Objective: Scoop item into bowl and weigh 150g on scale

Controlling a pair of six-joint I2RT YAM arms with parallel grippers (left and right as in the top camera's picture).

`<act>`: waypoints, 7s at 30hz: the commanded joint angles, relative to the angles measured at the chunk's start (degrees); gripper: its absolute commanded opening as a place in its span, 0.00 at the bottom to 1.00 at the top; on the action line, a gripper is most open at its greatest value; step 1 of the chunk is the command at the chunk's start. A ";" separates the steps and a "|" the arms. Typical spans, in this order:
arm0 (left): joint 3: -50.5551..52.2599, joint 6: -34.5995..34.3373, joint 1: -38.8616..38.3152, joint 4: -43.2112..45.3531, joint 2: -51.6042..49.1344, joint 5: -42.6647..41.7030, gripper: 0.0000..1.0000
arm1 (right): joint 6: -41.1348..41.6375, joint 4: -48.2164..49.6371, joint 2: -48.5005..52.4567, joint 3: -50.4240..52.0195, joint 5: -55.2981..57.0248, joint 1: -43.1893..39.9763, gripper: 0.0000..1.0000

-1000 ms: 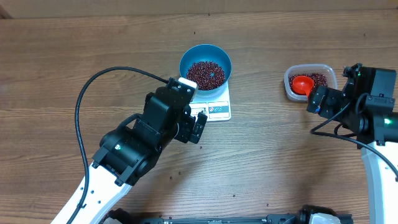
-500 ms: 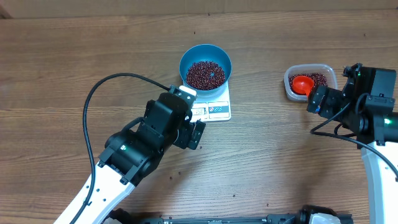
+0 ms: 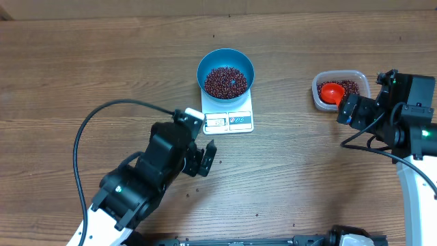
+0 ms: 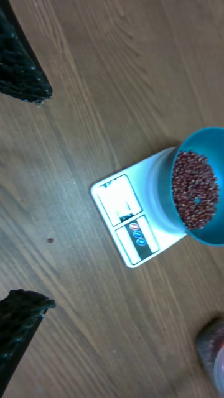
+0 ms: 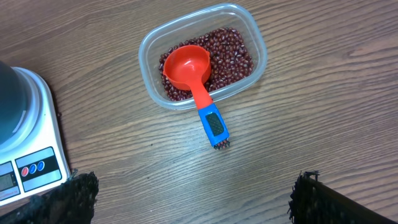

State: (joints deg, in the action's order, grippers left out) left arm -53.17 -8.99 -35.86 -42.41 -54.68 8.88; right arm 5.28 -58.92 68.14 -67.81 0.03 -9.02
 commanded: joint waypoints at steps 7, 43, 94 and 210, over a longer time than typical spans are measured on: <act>11.91 -0.44 7.93 8.87 11.10 -7.54 1.00 | -0.46 0.26 0.09 0.20 0.28 -0.37 1.00; 50.31 0.02 33.55 46.77 54.49 -20.94 1.00 | -0.46 0.24 0.09 0.20 0.26 -0.37 1.00; 52.87 7.76 35.87 37.94 54.47 -8.44 0.99 | -0.46 0.24 0.09 0.20 0.26 -0.37 1.00; 52.87 7.74 35.87 37.94 54.45 -8.44 1.00 | -0.87 54.27 -68.00 67.36 3.76 9.33 1.00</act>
State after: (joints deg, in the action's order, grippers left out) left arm -0.47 -2.52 -0.32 -4.45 -0.75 -0.14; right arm 4.78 -4.71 0.84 -1.06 4.34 -0.21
